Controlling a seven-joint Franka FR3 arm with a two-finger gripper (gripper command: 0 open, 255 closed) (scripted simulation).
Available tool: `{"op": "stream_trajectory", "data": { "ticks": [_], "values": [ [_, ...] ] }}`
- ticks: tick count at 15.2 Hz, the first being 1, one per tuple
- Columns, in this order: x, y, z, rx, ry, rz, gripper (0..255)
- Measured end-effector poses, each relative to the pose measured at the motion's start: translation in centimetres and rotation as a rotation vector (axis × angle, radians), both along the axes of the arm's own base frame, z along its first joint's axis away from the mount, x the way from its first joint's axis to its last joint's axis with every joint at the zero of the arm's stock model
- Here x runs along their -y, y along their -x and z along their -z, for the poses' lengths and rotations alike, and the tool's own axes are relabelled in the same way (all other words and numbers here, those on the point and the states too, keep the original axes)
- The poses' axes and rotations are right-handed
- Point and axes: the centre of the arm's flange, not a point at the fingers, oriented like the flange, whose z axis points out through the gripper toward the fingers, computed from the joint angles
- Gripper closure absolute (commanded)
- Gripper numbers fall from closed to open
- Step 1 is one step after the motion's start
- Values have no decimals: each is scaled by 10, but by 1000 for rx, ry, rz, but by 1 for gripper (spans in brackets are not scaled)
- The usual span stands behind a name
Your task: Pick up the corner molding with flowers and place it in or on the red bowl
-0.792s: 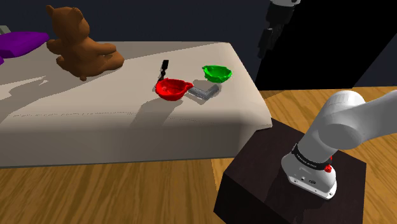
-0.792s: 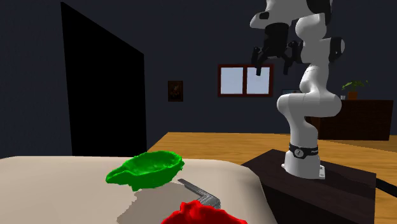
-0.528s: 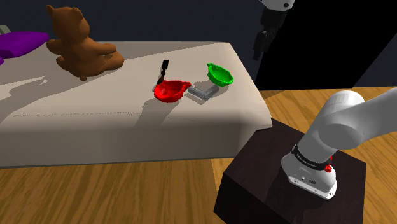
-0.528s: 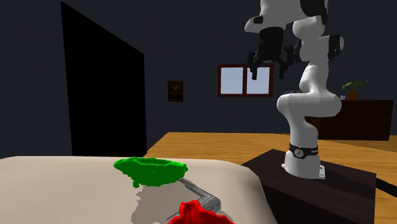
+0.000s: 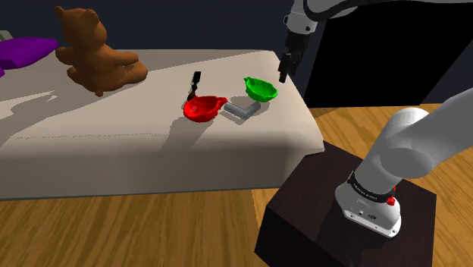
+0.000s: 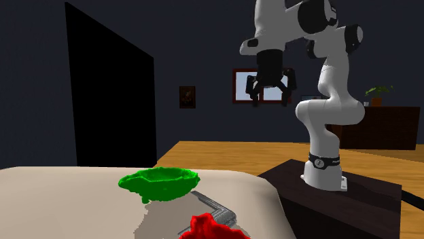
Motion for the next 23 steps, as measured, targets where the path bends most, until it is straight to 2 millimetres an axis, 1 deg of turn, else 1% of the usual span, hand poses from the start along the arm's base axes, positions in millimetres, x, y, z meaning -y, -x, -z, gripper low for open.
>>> {"op": "stream_trajectory", "data": {
  "ticks": [3, 5, 9, 10, 12, 16, 17, 21, 22, 23],
  "values": [
    [9, -29, 27, -8, -29, -2, 0],
    [16, -52, 44, -12, -48, -4, 0],
    [25, -92, 83, -23, -87, -7, 0],
    [30, -101, 89, -26, -97, -8, 0],
    [31, -119, 111, -30, -116, -10, 0],
    [38, -158, 145, -41, -155, -14, 0],
    [39, -163, 159, -44, -164, -14, 0],
    [44, -204, 200, -53, -203, -18, 0],
    [43, -215, 211, -55, -212, -18, 0],
    [44, -221, 218, -58, -221, -19, 0]
  ]
}}
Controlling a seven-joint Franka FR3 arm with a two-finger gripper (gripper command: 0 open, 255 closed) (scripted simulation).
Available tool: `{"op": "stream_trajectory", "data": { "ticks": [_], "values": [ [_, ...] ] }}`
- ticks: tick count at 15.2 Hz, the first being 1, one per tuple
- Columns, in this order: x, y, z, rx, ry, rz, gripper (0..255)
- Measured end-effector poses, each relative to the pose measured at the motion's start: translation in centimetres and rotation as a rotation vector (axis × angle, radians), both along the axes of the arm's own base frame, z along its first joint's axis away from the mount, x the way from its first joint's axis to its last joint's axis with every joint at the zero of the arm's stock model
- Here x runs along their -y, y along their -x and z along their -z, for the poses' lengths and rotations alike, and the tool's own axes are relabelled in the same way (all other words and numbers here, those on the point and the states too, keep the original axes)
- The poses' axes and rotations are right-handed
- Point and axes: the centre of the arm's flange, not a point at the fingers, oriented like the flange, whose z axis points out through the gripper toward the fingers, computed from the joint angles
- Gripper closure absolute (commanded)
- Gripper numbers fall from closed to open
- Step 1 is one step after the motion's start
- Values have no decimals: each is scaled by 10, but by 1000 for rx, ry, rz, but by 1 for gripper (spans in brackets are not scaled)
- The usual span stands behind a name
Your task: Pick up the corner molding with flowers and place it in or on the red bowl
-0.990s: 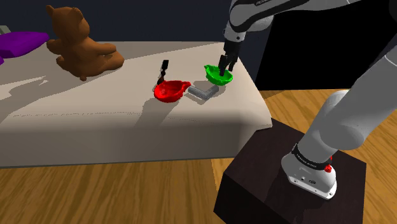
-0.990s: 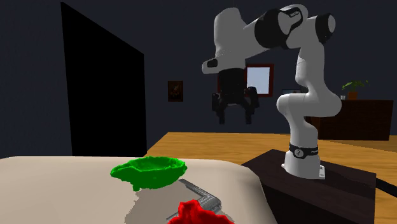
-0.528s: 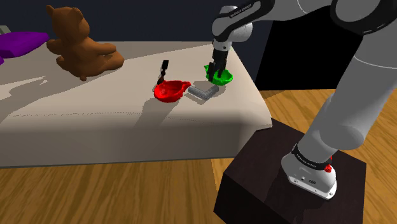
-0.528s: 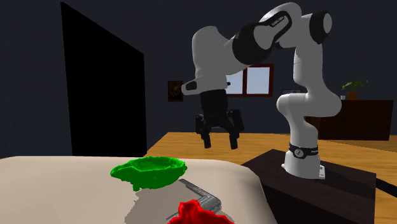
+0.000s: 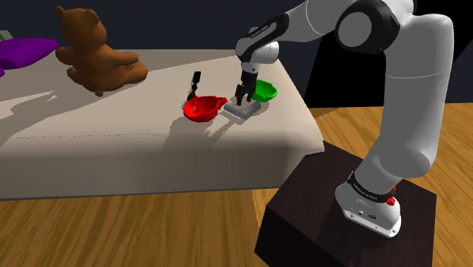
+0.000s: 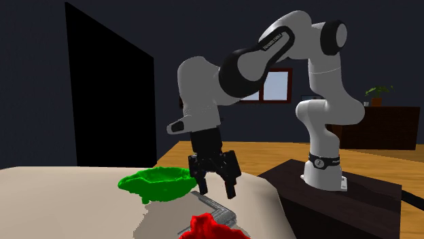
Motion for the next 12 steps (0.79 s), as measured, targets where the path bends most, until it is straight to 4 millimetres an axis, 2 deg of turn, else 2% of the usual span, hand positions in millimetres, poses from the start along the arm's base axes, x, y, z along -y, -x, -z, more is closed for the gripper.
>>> {"op": "stream_trajectory", "data": {
  "ticks": [4, 7, 12],
  "values": [
    [-2, -11, 24, -2, -9, 0, 0],
    [-8, -11, 41, -2, -10, -1, 0],
    [-10, -10, 48, -2, -10, -1, 0]
  ]
}}
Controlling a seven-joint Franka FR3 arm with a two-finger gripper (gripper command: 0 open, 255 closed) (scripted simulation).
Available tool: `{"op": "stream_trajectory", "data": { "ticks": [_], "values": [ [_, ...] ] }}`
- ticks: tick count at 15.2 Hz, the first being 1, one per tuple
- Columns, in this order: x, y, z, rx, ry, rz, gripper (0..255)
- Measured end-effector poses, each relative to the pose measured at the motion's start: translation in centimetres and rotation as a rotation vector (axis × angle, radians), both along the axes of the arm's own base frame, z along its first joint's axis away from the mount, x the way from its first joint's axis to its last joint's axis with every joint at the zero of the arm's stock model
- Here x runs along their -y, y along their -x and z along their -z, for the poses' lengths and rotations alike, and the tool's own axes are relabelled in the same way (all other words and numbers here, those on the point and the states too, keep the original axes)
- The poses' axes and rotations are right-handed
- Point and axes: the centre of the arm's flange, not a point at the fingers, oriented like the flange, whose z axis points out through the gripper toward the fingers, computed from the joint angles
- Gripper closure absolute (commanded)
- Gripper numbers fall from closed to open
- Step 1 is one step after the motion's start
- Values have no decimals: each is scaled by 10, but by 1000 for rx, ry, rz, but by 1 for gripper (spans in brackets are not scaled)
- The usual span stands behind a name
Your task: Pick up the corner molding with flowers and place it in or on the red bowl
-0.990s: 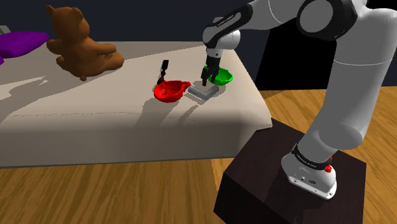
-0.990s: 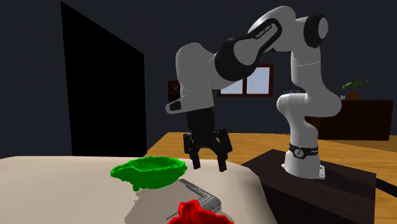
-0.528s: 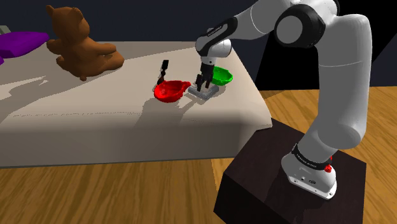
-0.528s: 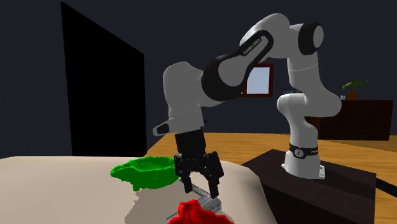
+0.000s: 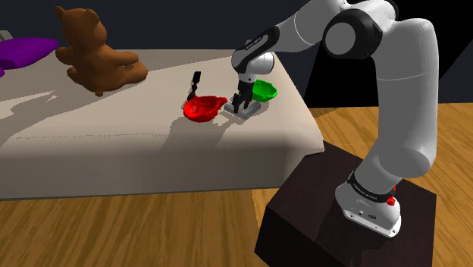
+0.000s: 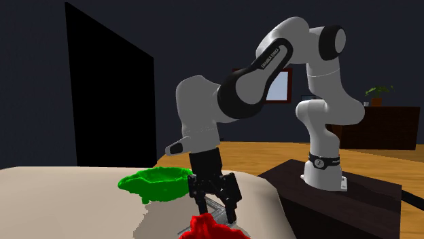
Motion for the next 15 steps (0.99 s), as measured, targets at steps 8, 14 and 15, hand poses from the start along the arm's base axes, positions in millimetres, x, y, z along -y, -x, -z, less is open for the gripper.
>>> {"op": "stream_trajectory", "data": {
  "ticks": [8, 14, 15],
  "values": [
    [-1, -1, -2, 3, -1, -1, 255],
    [-1, -1, -4, 2, -1, -1, 255],
    [-1, -1, -6, 1, -1, -1, 255]
  ]
}}
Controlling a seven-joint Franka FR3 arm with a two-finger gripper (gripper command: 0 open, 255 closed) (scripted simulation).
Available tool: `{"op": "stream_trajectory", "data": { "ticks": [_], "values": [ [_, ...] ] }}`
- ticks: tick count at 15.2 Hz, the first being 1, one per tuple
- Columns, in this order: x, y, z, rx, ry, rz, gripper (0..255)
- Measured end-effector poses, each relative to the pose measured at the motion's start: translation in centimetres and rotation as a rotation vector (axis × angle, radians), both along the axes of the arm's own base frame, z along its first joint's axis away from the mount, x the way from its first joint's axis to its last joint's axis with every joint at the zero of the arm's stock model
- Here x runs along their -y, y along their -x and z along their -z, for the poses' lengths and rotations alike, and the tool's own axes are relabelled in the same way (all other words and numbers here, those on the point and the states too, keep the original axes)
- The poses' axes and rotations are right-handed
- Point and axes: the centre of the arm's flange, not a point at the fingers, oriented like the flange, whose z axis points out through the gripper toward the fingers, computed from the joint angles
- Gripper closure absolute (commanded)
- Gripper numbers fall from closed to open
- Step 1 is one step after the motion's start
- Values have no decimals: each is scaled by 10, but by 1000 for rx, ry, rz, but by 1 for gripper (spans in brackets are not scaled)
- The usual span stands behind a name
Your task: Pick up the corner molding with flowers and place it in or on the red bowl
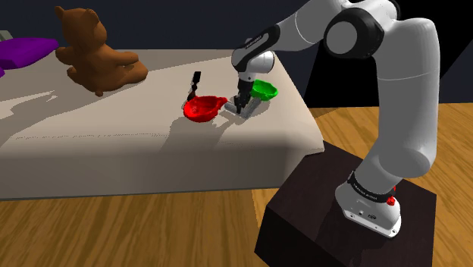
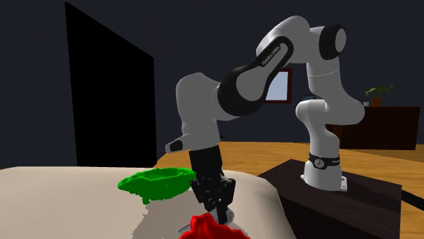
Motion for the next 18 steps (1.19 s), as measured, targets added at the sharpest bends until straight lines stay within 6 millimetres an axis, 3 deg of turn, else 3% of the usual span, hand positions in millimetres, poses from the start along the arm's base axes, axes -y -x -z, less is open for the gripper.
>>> {"op": "stream_trajectory", "data": {
  "ticks": [18],
  "values": [
    [0, -1, -94, -1, 1, 1, 255]
  ]
}}
